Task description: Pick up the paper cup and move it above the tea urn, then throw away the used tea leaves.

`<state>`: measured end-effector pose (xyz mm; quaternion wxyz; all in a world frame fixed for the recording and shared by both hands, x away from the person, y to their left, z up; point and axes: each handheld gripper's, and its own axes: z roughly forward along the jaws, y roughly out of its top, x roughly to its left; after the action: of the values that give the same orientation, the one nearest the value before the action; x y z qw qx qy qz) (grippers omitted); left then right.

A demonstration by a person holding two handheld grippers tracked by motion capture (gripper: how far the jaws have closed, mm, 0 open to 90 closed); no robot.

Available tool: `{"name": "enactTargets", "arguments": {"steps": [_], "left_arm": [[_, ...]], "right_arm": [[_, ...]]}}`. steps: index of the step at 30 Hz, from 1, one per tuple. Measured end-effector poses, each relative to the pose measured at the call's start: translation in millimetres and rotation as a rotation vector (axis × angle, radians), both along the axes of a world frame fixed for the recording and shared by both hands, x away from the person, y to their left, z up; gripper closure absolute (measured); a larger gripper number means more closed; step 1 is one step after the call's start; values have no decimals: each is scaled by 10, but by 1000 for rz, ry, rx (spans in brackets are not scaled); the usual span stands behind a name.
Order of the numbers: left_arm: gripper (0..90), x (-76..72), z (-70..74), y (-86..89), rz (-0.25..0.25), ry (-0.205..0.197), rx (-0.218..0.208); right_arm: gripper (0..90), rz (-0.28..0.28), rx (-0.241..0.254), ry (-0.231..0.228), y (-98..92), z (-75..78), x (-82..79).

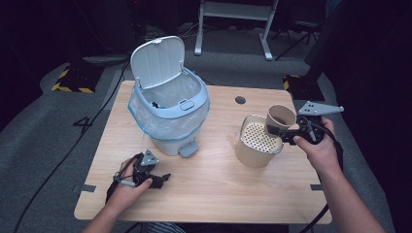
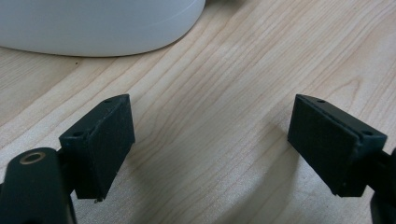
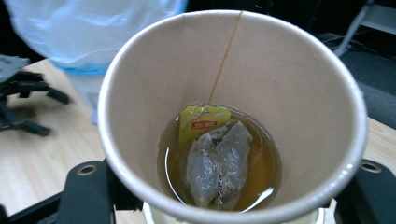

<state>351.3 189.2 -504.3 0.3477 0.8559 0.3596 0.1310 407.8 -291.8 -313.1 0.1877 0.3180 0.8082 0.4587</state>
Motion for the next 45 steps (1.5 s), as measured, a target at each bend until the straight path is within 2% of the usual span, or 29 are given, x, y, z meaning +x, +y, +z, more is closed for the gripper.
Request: {"name": "enactTargets", "arguments": {"steps": [5,14,24,28,33,35,38,40,42,45], "left_arm": [[148,0,0,0,0,0,0],[148,-1,0,0,0,-1,2],[148,-1,0,-1,1,-1,1],[148,-1,0,-1,0,-1,2],[148,-3,1,-1,1,-4,5],[149,-3,1,-1,1,-3,5],[149,-6,-1,-2,3,-3,2],[150,-8,-2,-3,3,-2,0],[150,-10,-1,-3,4,-3,1],[150,-10,-3,-4,5,-5,0]], "right_arm": [[328,-26,-8,-2,-32,-29,147],[327,16,-63,-1,-95,-130,363],[325,10,-109,14,-124,-206,400],[325,7,-142,-33,-109,-186,365],[326,12,-240,-119,-55,-169,302],[328,13,-291,-173,-24,-161,268],[331,24,-354,-232,23,-149,214],[333,29,-422,-281,56,-151,174],[334,33,-465,-313,74,-155,147],[337,42,-568,-383,96,-169,113]]}}
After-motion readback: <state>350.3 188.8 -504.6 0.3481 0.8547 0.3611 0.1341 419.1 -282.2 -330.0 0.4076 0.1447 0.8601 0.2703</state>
